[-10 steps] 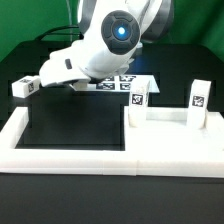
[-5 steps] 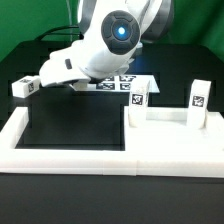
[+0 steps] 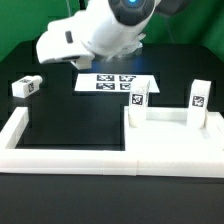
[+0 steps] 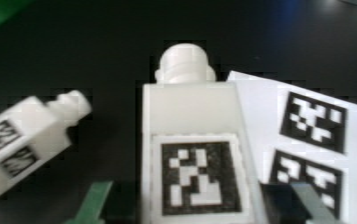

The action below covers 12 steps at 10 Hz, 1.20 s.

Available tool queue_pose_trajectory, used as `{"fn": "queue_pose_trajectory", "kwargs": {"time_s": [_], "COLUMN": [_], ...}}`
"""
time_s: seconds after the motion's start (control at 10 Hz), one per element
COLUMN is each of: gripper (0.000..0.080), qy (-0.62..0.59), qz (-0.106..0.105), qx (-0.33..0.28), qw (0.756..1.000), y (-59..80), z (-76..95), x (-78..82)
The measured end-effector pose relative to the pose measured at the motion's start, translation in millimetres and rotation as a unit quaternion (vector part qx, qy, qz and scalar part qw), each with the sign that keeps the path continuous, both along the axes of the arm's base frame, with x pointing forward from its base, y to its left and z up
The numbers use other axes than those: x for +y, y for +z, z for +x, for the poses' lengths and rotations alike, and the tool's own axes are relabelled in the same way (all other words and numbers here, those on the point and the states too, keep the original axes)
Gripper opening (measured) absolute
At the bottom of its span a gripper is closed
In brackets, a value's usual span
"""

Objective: Assemble square table

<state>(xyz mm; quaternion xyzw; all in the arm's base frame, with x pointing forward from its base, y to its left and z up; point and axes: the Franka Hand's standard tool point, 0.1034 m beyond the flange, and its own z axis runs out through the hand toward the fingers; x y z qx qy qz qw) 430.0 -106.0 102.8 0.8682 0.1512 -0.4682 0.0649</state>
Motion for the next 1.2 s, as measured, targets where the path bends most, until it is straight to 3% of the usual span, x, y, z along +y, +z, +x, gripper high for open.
{"fn": "queue_pose_trajectory", "kwargs": {"time_s": [0.1, 0.2, 0.5, 0.6, 0.8, 1.0, 1.1, 1.2], "gripper": [0.0289, 0.0289, 0.0289, 0.0289, 0.0289, 0.0289, 0.0289, 0.0289], "qy": [0.0, 0.005, 0.019, 0.014, -0.002, -0.013, -0.022, -0.03], "qz": [0.0, 0.008, 0.031, 0.035, 0.04, 0.03, 0.034, 0.053], "qx": [0.002, -0.032, -0.127, -0.14, -0.21, -0.262, -0.295, -0.341], "qw": [1.0, 0.999, 0.991, 0.989, 0.977, 0.964, 0.955, 0.938], "y": [9.3, 2.5, 2.8, 14.7, 44.3, 68.7, 78.0, 80.6], "z": [2.8, 9.2, 24.4, 38.2, 92.7, 135.8, 144.1, 141.2], "x": [0.0, -0.7, -1.2, 4.8, 22.8, 45.5, 57.5, 61.6]}}
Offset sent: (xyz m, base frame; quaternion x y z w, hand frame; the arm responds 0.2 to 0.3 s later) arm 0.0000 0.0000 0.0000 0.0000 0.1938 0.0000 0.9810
